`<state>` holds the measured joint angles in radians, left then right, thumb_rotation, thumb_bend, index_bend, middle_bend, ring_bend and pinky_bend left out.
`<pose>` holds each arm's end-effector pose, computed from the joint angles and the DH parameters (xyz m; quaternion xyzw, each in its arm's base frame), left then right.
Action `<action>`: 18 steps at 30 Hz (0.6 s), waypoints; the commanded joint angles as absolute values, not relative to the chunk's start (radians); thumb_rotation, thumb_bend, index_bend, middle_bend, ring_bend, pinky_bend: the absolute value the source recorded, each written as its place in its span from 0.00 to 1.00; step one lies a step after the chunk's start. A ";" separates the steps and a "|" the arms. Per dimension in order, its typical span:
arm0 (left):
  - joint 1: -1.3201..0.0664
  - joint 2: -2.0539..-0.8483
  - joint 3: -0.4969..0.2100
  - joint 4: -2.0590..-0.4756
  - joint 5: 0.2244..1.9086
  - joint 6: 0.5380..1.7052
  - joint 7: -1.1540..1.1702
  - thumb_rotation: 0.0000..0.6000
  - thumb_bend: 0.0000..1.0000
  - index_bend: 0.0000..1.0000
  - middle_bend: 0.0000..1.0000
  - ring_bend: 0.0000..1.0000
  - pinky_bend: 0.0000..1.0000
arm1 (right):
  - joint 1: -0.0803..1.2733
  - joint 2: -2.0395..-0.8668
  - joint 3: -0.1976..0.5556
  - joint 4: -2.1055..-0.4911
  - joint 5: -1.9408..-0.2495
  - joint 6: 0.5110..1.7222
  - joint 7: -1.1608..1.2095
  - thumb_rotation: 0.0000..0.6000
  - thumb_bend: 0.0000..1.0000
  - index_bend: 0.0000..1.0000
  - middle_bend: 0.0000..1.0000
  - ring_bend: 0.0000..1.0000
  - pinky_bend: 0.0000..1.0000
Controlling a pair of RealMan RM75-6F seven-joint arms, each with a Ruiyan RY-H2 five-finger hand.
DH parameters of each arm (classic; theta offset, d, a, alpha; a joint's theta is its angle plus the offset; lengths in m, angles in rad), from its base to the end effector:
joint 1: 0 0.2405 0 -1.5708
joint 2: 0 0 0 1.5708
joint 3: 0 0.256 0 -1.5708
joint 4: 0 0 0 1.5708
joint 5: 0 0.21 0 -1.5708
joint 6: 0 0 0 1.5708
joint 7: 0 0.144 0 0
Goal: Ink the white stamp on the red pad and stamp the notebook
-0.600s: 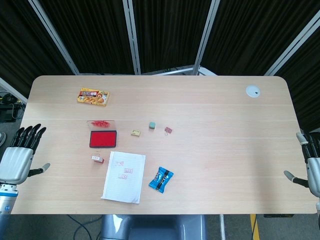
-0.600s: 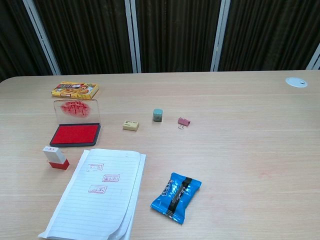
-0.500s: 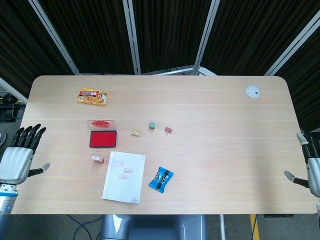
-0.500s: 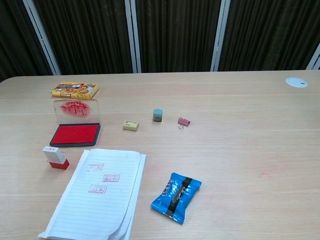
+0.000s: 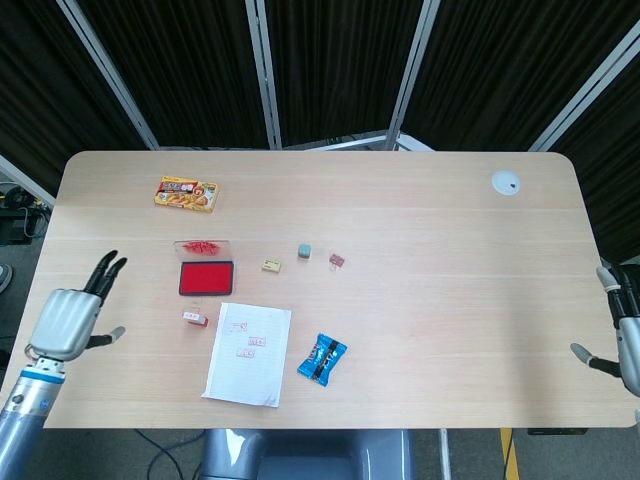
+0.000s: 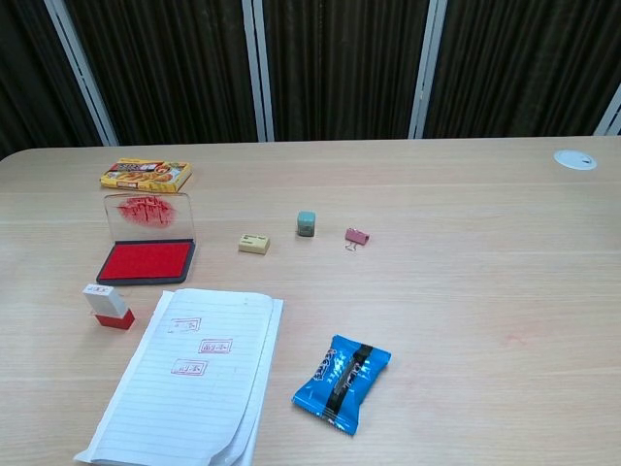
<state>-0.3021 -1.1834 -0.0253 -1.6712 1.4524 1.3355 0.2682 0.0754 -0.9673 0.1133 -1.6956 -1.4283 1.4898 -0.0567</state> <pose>-0.2628 0.2340 0.1116 -0.6908 -0.3271 -0.3502 0.5414 -0.3076 -0.1900 0.2128 0.5804 -0.3468 0.3624 0.6415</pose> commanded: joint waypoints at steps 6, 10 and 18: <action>-0.427 -1.358 -0.058 -1.490 1.380 1.108 0.232 1.00 0.02 0.24 0.16 0.82 0.86 | 0.092 -0.990 0.112 -1.673 -1.411 1.456 -0.085 1.00 0.00 0.00 0.00 0.00 0.00; -0.445 -1.399 -0.049 -1.422 1.394 1.065 0.143 1.00 0.11 0.37 0.31 0.85 0.87 | 0.096 -0.999 0.111 -1.665 -1.402 1.445 -0.099 1.00 0.00 0.00 0.00 0.00 0.00; -0.457 -1.451 -0.040 -1.331 1.428 1.065 0.073 1.00 0.22 0.39 0.38 0.86 0.88 | 0.098 -1.006 0.114 -1.657 -1.387 1.439 -0.109 1.00 0.00 0.00 0.00 0.00 0.00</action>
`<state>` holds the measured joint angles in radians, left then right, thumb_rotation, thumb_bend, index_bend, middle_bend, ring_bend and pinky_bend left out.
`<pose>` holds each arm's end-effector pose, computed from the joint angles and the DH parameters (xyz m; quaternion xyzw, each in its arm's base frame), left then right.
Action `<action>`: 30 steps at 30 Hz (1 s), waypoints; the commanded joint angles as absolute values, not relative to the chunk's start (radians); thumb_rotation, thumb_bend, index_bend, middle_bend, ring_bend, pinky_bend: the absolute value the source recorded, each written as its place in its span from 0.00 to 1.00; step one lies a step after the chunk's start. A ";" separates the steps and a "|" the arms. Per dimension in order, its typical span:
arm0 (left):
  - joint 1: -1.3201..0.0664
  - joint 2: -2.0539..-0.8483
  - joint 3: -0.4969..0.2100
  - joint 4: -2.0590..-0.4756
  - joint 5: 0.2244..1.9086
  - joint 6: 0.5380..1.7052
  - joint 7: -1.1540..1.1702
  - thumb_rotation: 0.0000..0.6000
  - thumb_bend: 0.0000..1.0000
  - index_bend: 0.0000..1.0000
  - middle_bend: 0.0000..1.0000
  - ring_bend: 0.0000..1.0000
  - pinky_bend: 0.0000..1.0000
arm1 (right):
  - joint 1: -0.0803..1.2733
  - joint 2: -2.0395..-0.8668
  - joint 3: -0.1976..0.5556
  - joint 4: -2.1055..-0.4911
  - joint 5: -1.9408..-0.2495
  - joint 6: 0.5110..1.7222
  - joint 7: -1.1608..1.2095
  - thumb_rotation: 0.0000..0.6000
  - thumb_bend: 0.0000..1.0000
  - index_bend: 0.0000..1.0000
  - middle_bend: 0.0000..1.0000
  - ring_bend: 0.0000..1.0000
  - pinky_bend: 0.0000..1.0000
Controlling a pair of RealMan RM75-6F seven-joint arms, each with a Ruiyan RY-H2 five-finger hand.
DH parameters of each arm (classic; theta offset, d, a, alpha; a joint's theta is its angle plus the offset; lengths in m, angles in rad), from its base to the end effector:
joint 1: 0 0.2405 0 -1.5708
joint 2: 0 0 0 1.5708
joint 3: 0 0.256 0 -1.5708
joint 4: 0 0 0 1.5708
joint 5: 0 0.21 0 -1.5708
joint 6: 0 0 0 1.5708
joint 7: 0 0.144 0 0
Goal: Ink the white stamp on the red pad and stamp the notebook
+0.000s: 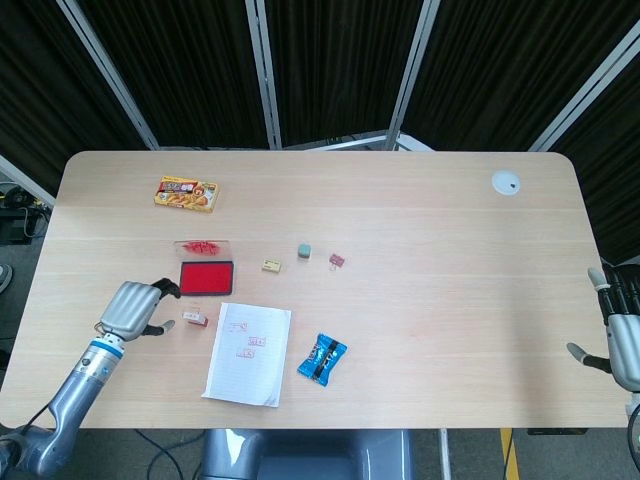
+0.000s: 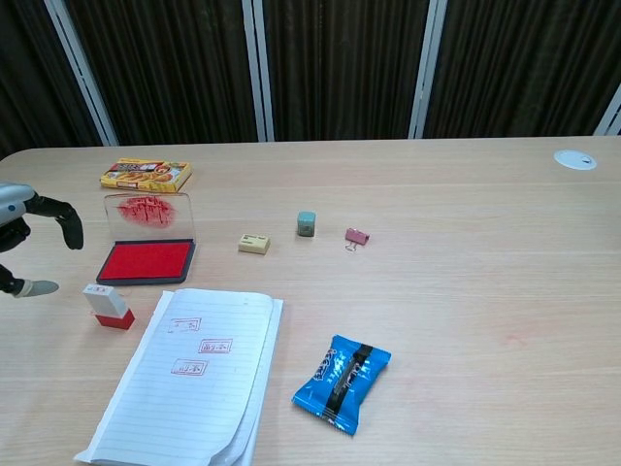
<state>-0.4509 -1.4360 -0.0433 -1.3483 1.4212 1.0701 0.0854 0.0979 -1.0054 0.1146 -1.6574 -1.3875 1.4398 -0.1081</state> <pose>-0.2719 0.2832 0.0256 -0.7307 -0.3864 -0.3297 0.4562 -0.3175 -0.1978 0.2014 0.5883 -0.3503 0.3324 0.6486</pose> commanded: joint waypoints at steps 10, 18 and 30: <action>-0.475 -1.505 -0.029 -1.280 1.427 1.034 0.091 1.00 0.24 0.40 0.40 0.86 0.88 | 0.096 -1.006 0.112 -1.654 -1.384 1.437 -0.108 1.00 0.00 0.00 0.00 0.00 0.00; -0.486 -1.538 -0.022 -1.247 1.439 1.031 0.102 1.00 0.24 0.41 0.42 0.86 0.88 | 0.100 -1.008 0.115 -1.646 -1.370 1.426 -0.105 1.00 0.00 0.00 0.00 0.00 0.00; -0.498 -1.573 -0.021 -1.217 1.432 1.020 0.135 1.00 0.27 0.45 0.46 0.86 0.88 | 0.105 -1.012 0.117 -1.631 -1.353 1.408 -0.103 1.00 0.00 0.00 0.00 0.00 0.00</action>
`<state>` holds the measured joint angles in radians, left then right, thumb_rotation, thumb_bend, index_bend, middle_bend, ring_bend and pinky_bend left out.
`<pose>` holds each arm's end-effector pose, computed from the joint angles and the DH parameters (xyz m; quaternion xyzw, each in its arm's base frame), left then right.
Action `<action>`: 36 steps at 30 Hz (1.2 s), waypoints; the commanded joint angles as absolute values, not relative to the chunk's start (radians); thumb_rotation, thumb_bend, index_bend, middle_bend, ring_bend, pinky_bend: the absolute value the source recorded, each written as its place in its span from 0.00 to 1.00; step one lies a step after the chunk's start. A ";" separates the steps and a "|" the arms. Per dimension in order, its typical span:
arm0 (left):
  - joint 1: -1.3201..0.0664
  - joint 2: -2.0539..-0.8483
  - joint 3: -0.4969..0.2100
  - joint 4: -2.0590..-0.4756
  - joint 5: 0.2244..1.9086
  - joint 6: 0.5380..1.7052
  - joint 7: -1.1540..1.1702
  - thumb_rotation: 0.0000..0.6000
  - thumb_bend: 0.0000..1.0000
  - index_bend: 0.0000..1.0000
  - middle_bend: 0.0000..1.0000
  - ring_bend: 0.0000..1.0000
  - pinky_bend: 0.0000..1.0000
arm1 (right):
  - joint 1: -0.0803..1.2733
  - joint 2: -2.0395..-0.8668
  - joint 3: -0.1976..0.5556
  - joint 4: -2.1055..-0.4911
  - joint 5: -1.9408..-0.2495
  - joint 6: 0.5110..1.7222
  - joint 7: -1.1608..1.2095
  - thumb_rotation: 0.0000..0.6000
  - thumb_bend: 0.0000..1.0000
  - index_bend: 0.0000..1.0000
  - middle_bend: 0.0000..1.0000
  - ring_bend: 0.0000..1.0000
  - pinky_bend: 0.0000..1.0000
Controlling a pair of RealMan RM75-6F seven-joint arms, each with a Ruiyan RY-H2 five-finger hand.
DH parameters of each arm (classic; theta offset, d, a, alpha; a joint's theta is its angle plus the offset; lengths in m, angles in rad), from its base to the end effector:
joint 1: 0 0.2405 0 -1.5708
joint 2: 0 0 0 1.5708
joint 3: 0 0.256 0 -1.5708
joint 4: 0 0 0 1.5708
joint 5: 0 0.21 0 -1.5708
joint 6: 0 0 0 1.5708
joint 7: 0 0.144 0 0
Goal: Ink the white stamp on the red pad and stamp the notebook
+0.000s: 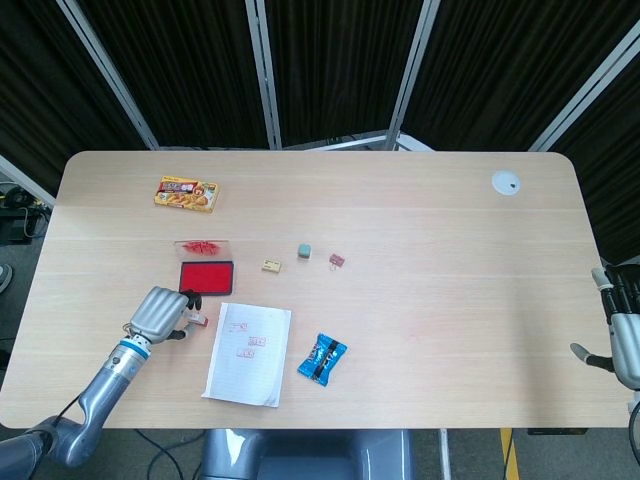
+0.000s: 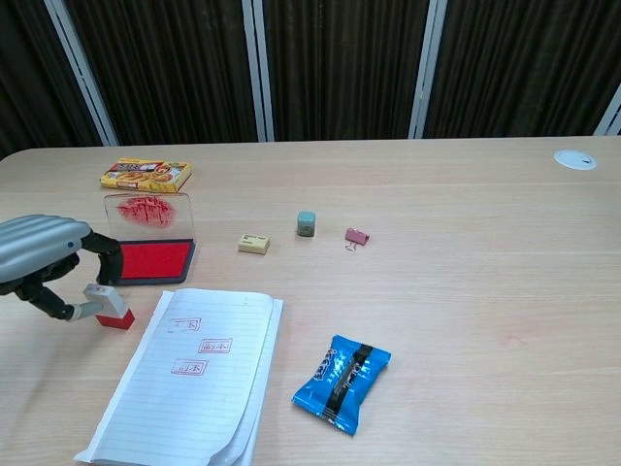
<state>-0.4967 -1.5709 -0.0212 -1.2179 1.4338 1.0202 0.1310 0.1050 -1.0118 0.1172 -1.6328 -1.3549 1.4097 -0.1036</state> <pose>-0.2650 0.2882 -0.0189 -0.7649 -0.3623 -0.3058 0.4360 -0.3262 -0.2006 0.2010 0.5848 -0.3602 0.3183 0.6534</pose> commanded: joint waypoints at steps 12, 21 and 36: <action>-0.506 -1.574 -0.024 -1.220 1.422 1.018 0.184 1.00 0.29 0.48 0.49 0.86 0.88 | 0.106 -1.015 0.119 -1.626 -1.345 1.405 -0.102 1.00 0.00 0.00 0.00 0.00 0.00; -0.511 -1.566 -0.023 -1.231 1.412 1.004 0.190 1.00 0.32 0.52 0.52 0.86 0.88 | 0.107 -1.018 0.119 -1.622 -1.340 1.401 -0.107 1.00 0.00 0.00 0.00 0.00 0.00; -0.520 -1.540 -0.032 -1.253 1.405 0.996 0.145 1.00 0.39 0.55 0.54 0.86 0.88 | 0.109 -1.023 0.118 -1.617 -1.337 1.399 -0.113 1.00 0.00 0.00 0.00 0.00 0.00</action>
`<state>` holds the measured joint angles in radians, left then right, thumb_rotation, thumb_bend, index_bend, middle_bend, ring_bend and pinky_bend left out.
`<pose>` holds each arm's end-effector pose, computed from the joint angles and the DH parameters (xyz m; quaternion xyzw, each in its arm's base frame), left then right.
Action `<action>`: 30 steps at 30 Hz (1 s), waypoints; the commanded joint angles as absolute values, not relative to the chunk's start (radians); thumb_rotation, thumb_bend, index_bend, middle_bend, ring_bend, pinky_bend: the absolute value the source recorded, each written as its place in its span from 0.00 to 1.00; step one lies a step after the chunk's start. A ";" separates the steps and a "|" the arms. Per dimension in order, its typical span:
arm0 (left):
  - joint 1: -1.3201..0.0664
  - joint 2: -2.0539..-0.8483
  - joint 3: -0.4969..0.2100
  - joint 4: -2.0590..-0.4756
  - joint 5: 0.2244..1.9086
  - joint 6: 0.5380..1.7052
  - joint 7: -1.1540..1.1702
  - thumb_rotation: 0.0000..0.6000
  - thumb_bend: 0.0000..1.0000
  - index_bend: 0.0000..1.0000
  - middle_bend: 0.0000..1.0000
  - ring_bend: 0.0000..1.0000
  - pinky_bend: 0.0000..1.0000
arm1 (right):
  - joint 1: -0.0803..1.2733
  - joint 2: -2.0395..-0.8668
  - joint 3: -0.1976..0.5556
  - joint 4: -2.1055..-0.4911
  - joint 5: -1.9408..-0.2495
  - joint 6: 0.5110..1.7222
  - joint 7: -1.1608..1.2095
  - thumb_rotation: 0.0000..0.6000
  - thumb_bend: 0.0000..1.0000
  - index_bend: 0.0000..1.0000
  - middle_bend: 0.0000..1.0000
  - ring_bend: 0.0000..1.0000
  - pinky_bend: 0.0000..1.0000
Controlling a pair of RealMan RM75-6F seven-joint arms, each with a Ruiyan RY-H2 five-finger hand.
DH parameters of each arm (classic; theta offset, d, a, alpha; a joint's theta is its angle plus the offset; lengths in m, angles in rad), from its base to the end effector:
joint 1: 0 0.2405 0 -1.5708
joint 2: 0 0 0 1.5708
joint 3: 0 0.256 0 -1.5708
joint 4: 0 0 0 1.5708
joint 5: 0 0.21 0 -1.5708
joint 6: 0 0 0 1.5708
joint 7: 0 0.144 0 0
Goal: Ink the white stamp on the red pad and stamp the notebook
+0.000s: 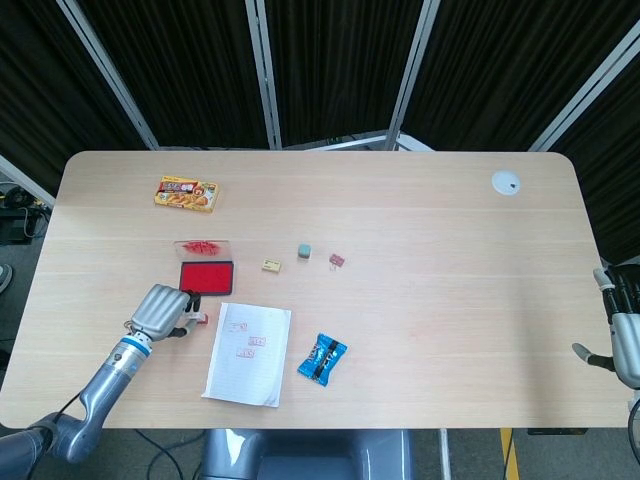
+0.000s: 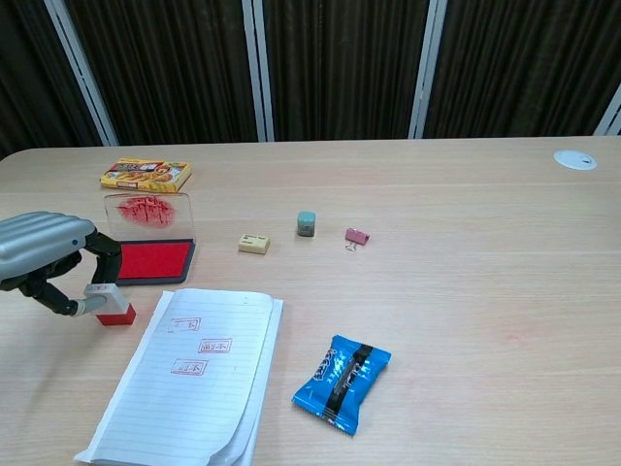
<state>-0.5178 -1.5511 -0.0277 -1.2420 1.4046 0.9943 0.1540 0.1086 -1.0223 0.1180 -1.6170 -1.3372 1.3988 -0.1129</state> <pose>-0.2617 0.2945 -0.0154 -0.7682 -0.3616 -0.2973 0.4367 -0.3309 -0.2019 0.1994 0.5832 -0.3624 0.3094 0.6579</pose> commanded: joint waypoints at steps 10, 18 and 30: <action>-0.563 -1.462 -0.102 -1.324 1.369 0.979 0.111 1.00 0.39 0.56 0.55 0.86 0.88 | 0.112 -1.028 0.118 -1.615 -1.337 1.395 -0.119 1.00 0.00 0.00 0.00 0.00 0.00; -0.636 -1.435 -0.164 -1.313 1.288 0.886 0.124 1.00 0.39 0.56 0.55 0.86 0.88 | 0.118 -1.037 0.124 -1.611 -1.319 1.387 -0.139 1.00 0.00 0.00 0.00 0.00 0.00; -0.690 -1.515 -0.158 -1.152 1.234 0.778 0.056 1.00 0.39 0.57 0.55 0.86 0.88 | 0.122 -1.052 0.127 -1.587 -1.305 1.383 -0.145 1.00 0.00 0.00 0.00 0.00 0.00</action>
<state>-0.6820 -1.4999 -0.1609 -1.1734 1.2395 0.7932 0.0735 0.1216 -1.0519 0.1273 -1.5869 -1.3053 1.3832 -0.1452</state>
